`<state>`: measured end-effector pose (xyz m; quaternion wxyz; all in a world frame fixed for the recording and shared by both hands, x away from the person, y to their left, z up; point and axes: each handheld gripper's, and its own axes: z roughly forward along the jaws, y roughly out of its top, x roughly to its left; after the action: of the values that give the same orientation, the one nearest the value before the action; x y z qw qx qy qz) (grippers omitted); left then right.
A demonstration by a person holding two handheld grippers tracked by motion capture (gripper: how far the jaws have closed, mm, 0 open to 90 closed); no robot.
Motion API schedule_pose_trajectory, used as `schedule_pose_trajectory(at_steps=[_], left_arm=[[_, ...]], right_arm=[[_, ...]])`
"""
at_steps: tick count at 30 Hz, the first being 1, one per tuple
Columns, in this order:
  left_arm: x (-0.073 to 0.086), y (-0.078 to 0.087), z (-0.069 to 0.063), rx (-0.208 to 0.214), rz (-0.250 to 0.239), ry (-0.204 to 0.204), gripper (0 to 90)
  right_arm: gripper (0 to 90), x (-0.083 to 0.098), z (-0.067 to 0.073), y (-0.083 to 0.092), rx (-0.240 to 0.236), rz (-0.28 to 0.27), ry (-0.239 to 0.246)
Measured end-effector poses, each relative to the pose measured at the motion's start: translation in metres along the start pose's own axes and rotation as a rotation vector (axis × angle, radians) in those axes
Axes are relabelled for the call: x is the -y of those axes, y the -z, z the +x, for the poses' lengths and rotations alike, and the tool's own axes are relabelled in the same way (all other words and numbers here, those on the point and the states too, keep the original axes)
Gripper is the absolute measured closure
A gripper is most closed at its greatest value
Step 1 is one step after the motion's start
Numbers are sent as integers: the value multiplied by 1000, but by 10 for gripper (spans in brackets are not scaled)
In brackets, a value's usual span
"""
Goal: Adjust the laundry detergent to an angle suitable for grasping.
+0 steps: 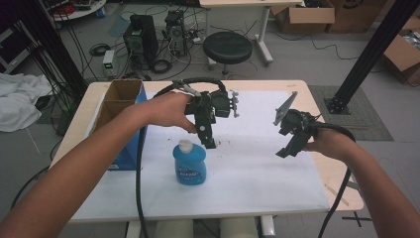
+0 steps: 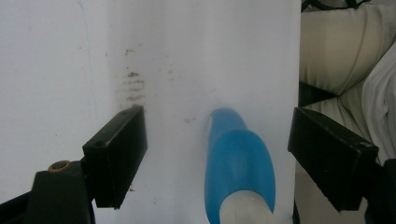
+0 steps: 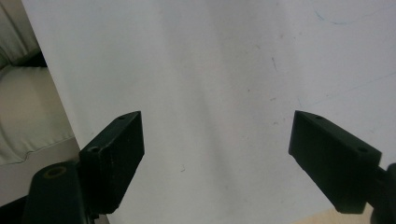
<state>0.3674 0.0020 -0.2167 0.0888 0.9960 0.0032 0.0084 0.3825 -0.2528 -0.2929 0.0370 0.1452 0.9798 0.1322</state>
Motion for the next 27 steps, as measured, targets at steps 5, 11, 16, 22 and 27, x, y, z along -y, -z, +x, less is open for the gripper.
schedule_pose_trajectory(at_steps=[5,11,16,22,27], left_arm=[[1,2,-2,-12,-7,5,202],[3,3,-2,-17,-13,15,202],[4,6,-4,-15,-23,15,201],[5,7,-8,-19,-20,14,202],[6,8,-8,-22,-24,16,201]], right_arm=[[178,0,3,2,0,2,3],[177,1,4,3,2,0,4],[177,1,7,2,5,0,5],[177,0,9,4,6,-7,11],[177,-1,10,3,6,-8,12]])
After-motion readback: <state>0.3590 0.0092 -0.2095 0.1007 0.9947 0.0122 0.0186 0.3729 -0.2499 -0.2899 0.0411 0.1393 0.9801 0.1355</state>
